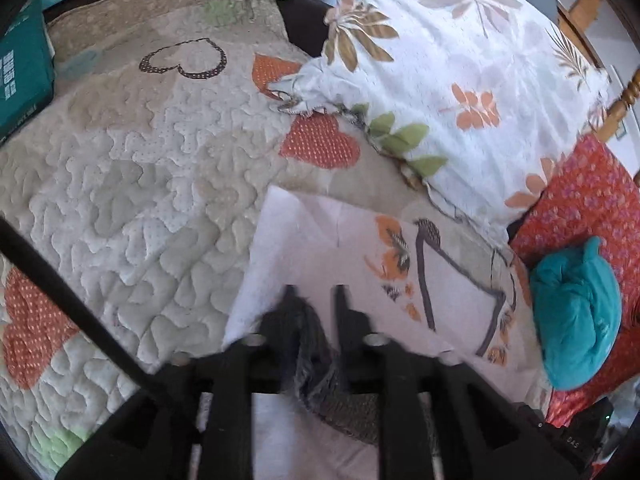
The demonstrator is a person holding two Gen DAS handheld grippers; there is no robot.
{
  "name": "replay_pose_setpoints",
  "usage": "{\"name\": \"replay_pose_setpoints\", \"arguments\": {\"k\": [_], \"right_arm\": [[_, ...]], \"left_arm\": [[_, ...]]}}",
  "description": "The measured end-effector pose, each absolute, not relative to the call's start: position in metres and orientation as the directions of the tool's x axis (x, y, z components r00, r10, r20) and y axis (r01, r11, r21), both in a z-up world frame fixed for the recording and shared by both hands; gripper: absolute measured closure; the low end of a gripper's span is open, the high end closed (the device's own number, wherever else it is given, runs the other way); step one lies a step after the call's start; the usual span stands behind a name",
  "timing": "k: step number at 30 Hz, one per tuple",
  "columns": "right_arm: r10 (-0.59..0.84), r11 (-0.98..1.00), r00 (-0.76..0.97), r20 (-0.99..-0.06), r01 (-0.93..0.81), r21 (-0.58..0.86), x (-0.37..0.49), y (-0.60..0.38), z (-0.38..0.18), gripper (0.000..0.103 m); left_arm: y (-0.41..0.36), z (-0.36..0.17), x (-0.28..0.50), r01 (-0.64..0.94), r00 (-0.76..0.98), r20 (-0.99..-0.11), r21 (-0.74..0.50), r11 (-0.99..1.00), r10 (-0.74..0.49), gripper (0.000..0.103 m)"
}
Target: Fold small clothes
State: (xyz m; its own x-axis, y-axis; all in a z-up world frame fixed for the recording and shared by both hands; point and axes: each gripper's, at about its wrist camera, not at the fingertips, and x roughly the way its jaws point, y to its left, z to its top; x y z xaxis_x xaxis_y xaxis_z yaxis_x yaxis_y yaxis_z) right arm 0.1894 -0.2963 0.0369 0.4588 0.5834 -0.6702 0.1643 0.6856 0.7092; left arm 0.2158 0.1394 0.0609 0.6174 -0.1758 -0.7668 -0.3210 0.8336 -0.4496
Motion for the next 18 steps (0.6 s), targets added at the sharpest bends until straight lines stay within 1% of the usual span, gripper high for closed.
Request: {"name": "replay_pose_setpoints", "arguments": {"k": [2,3,5,6,7,9,10,15,18], "right_arm": [[0.585,0.680,0.458,-0.669,0.171,0.713,0.198,-0.299,0.034,0.091],[0.586,0.677,0.460,-0.668,0.176,0.715,0.205,-0.300,0.032,0.091],[0.581,0.670,0.463,-0.670,0.194,0.716,0.215,-0.303,0.027,0.085],[0.579,0.666,0.468,-0.668,0.202,0.718,0.219,-0.304,0.026,0.076],[0.577,0.655,0.479,-0.661,0.213,0.725,0.223,-0.307,0.025,0.065],[0.570,0.633,0.508,-0.646,0.230,0.739,0.229,-0.315,0.027,0.056],[0.558,0.640,0.515,-0.651,0.231,0.732,0.230,-0.317,0.030,0.053],[0.501,0.721,0.522,-0.690,0.189,0.667,0.228,-0.317,0.051,0.049],[0.477,0.766,0.522,-0.707,0.147,0.625,0.220,-0.308,0.064,0.049]], "left_arm": [[0.144,0.059,0.218,-0.337,0.616,-0.762,-0.485,0.807,-0.201,0.059],[0.147,0.059,0.218,-0.344,0.616,-0.760,-0.496,0.797,-0.207,0.059],[0.153,0.060,0.218,-0.356,0.611,-0.764,-0.500,0.790,-0.207,0.058],[0.156,0.060,0.217,-0.364,0.608,-0.766,-0.502,0.785,-0.207,0.057],[0.159,0.061,0.215,-0.372,0.607,-0.767,-0.507,0.777,-0.210,0.057],[0.166,0.063,0.212,-0.381,0.609,-0.765,-0.514,0.769,-0.209,0.053],[0.170,0.064,0.209,-0.388,0.610,-0.767,-0.508,0.769,-0.199,0.052],[0.190,0.071,0.198,-0.424,0.606,-0.782,-0.472,0.773,-0.145,0.051],[0.202,0.076,0.189,-0.436,0.608,-0.786,-0.448,0.780,-0.111,0.051]]}}
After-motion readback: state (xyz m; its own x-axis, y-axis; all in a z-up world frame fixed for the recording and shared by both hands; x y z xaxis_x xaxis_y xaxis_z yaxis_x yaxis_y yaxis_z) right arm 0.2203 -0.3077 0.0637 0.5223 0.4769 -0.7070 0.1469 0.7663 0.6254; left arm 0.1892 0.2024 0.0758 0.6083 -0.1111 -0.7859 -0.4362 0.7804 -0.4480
